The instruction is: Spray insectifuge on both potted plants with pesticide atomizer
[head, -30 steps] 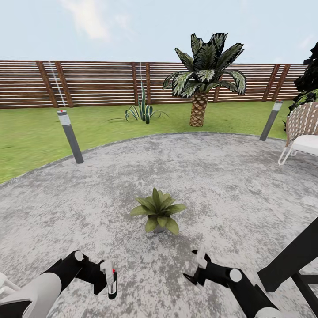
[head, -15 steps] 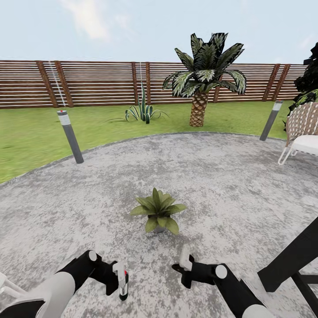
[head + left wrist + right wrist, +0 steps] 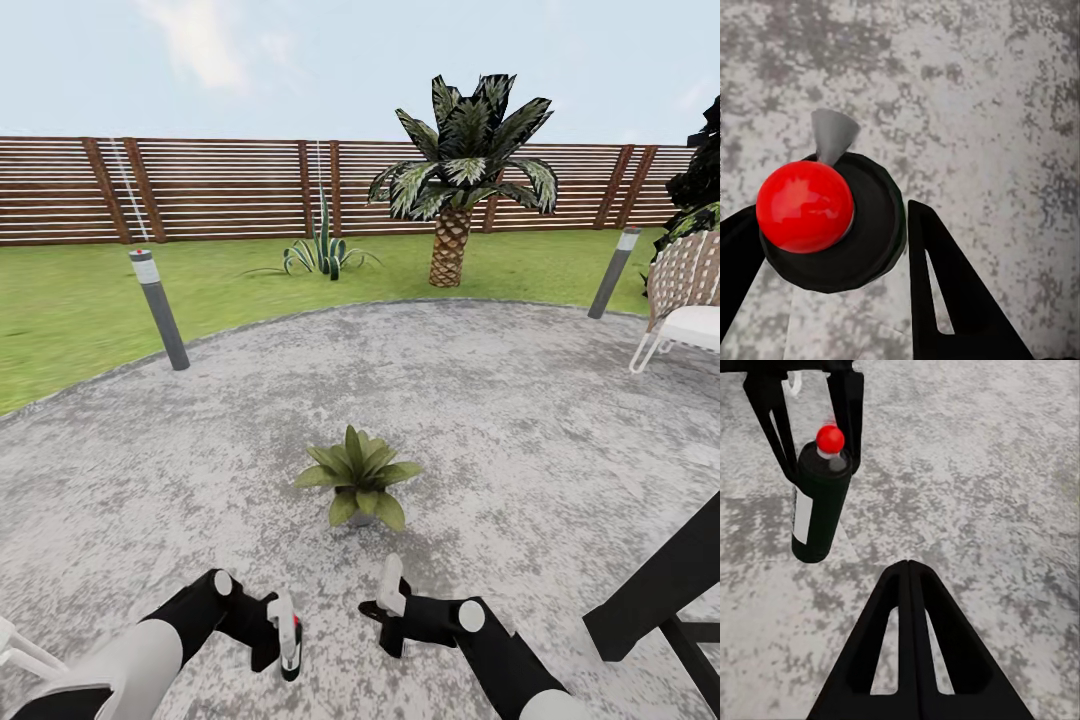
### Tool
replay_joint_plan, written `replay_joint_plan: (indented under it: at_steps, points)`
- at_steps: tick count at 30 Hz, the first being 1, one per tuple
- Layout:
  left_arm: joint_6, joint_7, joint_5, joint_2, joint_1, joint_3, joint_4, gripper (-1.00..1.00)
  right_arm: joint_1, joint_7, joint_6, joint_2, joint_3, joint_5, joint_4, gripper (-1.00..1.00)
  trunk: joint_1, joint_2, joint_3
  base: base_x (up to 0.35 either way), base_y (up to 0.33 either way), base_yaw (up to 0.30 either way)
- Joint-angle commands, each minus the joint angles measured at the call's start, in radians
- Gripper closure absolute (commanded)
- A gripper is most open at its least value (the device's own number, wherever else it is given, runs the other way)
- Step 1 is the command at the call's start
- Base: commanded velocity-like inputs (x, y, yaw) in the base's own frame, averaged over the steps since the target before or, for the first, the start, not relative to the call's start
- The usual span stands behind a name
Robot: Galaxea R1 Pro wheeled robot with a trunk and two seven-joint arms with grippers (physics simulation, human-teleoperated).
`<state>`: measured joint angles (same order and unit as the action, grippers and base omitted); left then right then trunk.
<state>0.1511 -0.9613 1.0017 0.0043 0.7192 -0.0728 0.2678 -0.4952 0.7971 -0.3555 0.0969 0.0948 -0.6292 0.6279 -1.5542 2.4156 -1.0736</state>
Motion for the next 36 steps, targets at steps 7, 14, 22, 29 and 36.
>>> replay_joint_plan:
  at_steps: [7,14,22,29,36]
  points:
    - [0.050,0.009,0.004,-0.012,-0.003,-0.004,-0.002,1.00,0.000,-0.001,-0.005,0.009,0.000,-0.009,0.001,1.00,0.000,0.000,-0.001,0.000,0.000,0.000]
    - [0.086,0.001,-0.003,-0.039,-0.001,-0.004,-0.005,1.00,0.000,-0.001,-0.005,0.009,0.000,-0.010,-0.001,1.00,0.000,0.000,-0.001,0.000,0.000,0.000]
    - [0.088,0.001,-0.003,-0.048,-0.001,-0.005,-0.004,1.00,0.000,-0.001,-0.005,0.009,0.000,-0.010,-0.002,1.00,0.000,0.000,-0.001,0.000,0.000,0.000]
    - [0.087,0.009,-0.002,-0.083,-0.001,-0.005,-0.004,1.00,0.000,-0.001,-0.005,0.009,0.000,-0.010,-0.002,1.00,0.000,0.000,-0.001,0.000,0.000,0.000]
    - [0.085,0.013,-0.004,-0.096,0.000,-0.007,-0.002,1.00,0.000,-0.001,-0.005,0.009,0.000,-0.010,-0.002,1.00,0.000,0.000,-0.001,0.000,0.000,0.000]
